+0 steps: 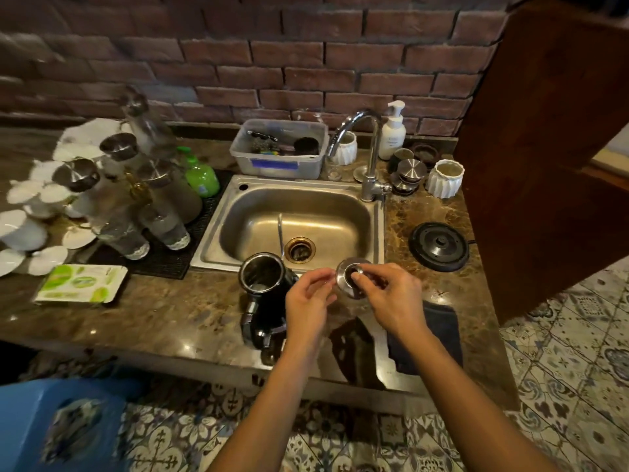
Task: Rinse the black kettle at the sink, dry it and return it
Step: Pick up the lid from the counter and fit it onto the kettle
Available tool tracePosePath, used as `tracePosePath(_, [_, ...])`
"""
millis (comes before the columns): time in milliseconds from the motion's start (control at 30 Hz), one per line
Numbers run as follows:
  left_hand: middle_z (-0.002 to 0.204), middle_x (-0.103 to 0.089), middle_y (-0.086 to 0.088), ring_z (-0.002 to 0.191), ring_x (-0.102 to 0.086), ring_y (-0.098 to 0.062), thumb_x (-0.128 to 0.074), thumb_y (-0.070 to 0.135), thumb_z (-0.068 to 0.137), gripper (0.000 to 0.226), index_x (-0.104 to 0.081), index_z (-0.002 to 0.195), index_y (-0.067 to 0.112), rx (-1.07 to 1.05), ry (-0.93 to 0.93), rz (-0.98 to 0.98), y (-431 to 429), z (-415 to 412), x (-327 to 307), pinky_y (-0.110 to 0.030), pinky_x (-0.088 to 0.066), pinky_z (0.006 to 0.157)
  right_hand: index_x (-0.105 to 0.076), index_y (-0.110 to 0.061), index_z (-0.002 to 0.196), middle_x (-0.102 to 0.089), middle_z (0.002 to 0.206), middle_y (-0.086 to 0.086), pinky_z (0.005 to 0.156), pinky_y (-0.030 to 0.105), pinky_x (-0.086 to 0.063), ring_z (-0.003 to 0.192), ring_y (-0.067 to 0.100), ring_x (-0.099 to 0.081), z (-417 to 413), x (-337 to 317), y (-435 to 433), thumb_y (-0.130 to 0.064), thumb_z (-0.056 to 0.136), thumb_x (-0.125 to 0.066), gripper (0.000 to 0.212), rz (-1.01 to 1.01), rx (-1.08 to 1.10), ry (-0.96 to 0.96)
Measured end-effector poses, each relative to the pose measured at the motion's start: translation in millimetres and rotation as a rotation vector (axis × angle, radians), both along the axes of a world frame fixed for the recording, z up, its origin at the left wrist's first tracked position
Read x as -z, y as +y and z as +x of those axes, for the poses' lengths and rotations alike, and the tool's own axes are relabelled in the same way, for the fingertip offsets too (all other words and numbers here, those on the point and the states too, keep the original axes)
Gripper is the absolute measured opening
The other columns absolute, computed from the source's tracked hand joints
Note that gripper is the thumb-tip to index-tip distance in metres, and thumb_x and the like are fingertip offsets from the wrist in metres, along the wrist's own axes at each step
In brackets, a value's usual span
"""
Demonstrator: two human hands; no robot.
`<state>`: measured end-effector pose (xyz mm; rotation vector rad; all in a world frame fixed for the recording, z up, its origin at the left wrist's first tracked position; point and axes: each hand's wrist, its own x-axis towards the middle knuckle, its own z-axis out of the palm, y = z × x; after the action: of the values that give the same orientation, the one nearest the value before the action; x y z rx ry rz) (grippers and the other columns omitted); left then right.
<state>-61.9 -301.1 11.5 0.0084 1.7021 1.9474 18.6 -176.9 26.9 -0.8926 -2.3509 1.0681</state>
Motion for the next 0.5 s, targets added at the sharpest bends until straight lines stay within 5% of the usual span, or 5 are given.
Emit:
tracePosePath(300, [0.103,-0.078,-0.002,0.104,-0.072,-0.016,-0.061,0.006,0.095,0.019,-0.074,0.106,0.015,0.023,0.134,0.059,-89,-27,-35,-0.035,-0.058,0.091,-0.078,-0.023,0.112,-0.071,0.094,-0.003,0.081,0.028,-0.052,0.085,0.010,-0.063,-27,-32,-87,-0.034,0.089,-0.074,0.025,0.076,0.005,0.067])
tracePosePath(500, [0.102,-0.078,-0.006,0.104,-0.072,-0.023,-0.059,0.005,0.096,0.017,-0.074,0.105,0.008,-0.016,0.116,0.101,-126,-52,-45,-0.035,-0.057,0.087,-0.078,-0.021,0.112,-0.073,0.095,-0.003,0.075,0.014,-0.047,0.084,0.008,-0.064,-50,-43,-123,-0.034,0.088,-0.075,0.027,0.113,-0.019,0.093])
